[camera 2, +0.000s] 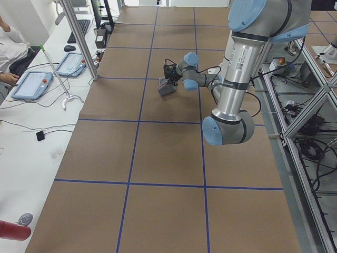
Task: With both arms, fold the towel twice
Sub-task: 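Drag the folded strip's end with the left gripper over onto its other end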
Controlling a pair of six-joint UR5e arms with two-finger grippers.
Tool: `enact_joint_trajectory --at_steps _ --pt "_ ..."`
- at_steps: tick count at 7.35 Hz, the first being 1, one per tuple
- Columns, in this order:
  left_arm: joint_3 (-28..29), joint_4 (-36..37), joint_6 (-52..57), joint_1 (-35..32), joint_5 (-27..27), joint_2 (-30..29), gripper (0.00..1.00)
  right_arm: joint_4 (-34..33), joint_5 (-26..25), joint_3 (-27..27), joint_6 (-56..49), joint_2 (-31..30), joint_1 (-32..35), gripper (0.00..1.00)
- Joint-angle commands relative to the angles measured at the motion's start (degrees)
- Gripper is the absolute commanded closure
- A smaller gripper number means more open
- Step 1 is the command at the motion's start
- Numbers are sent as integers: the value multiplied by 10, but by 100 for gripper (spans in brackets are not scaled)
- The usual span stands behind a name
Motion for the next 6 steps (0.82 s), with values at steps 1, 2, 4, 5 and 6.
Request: enact_joint_trajectory --at_steps 1,2,4,5,6 --pt "36 4 34 7 5 -58 100 0 0 0 1 -1 0 0" --pt "61 4 36 15 6 -88 100 1 0 0 2 -1 0 0" --pt "93 4 71 21 5 -122 100 1 0 -1 4 0 0 0" --pt "99 3 75 21 5 -127 100 1 0 -1 5 0 0 0" --pt "106 4 85 22 5 -134 100 1 0 -1 5 -1 0 0"
